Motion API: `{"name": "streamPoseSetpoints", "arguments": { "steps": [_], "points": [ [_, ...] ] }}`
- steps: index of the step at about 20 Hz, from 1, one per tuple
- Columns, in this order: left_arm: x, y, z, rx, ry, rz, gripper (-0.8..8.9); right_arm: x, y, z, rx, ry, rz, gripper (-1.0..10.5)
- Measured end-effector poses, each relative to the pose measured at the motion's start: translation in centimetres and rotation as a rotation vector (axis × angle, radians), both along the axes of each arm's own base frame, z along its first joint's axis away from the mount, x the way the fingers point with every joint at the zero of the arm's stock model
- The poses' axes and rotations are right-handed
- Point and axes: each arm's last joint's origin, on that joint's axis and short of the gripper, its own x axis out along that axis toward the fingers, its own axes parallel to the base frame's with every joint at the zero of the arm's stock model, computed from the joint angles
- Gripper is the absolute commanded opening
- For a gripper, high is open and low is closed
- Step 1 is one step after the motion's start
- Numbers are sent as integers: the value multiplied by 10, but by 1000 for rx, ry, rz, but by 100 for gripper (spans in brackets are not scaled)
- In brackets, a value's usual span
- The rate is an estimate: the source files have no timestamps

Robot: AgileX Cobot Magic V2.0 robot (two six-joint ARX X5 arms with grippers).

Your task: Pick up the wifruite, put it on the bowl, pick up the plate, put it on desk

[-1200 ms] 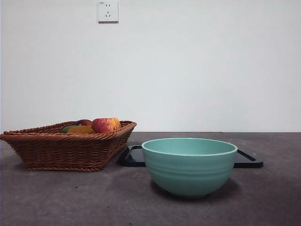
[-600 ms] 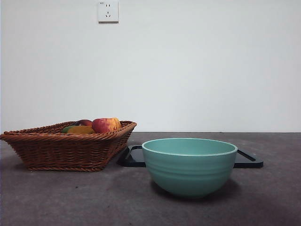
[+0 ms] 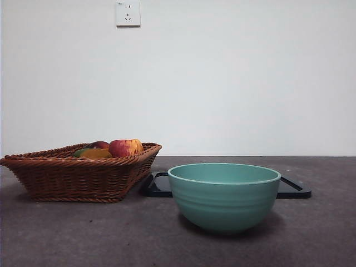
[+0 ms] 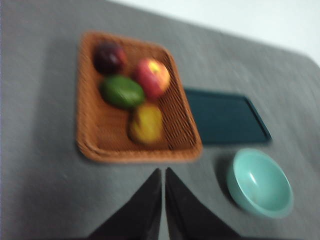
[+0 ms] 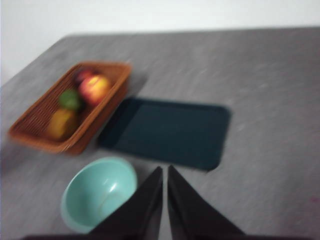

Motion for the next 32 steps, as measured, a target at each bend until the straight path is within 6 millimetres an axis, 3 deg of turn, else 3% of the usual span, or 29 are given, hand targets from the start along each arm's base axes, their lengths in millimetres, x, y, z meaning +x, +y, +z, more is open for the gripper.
{"name": "streamPoseSetpoints", "arguments": {
  "steps": [6,13,15,17,19,26,32],
  "points": [
    [11,-5,14,42,117,-145,11,14,5,10,-37,125,143,7],
    [15,-14,15,95,211,-302,23,25,18,4,-83,279,316,7],
    [14,-14,15,97,210,-303,127,24,19,4,-85,277,327,33],
    [14,-14,15,97,211,-303,326,24,19,4,-86,276,327,240],
    [14,-14,15,98,210,-303,431,24,19,4,-86,277,327,392],
    [21,-15,17,90,181,-294,439,25,19,4,-85,274,327,392],
    [56,-23,19,115,223,-278,437,25,19,4,-85,266,327,392]
  ]
}}
